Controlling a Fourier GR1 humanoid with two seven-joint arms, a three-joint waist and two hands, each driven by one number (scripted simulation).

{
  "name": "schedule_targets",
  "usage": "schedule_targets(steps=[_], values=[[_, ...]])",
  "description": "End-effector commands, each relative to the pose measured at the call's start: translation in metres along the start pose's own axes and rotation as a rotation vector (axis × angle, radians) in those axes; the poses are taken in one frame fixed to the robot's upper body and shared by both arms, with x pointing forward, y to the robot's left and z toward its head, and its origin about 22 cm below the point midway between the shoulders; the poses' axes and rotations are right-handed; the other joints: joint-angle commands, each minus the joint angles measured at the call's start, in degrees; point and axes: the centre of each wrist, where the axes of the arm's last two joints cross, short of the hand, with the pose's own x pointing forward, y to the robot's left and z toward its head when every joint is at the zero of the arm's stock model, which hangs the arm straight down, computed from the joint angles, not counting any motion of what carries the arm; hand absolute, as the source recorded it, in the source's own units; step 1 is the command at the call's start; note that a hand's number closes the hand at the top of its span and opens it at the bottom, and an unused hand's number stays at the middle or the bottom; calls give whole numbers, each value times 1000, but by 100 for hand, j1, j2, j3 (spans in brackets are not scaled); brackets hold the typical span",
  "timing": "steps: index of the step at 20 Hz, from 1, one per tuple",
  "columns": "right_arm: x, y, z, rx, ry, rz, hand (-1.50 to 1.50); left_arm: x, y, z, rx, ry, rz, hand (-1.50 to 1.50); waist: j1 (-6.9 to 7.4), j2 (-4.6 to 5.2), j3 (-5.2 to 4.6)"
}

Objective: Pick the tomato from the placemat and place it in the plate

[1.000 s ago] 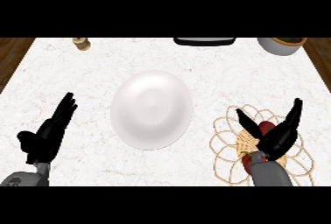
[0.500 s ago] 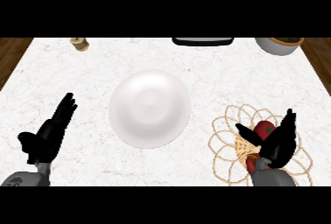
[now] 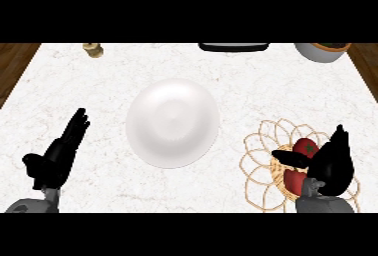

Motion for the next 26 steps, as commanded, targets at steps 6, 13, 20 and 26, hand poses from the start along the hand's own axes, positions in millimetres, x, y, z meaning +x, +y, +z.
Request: schedule_targets(steps=[6, 13, 20, 26], values=[[-1, -22, -8, 83, 165, 145, -150, -3, -10, 13, -23, -7, 4, 0, 58, 16, 16], [23, -5, -5, 104, 175, 141, -150, 1, -2, -3, -18, -18, 5, 0, 65, 27, 16], [-15, 15, -33, 93, 233, 194, -150, -8, -3, 5, -8, -23, -3, 0, 62, 29, 17], [-32, 24, -56, 207, 172, 195, 150, 8, -6, -3, -4, -14, 18, 0, 64, 30, 19]])
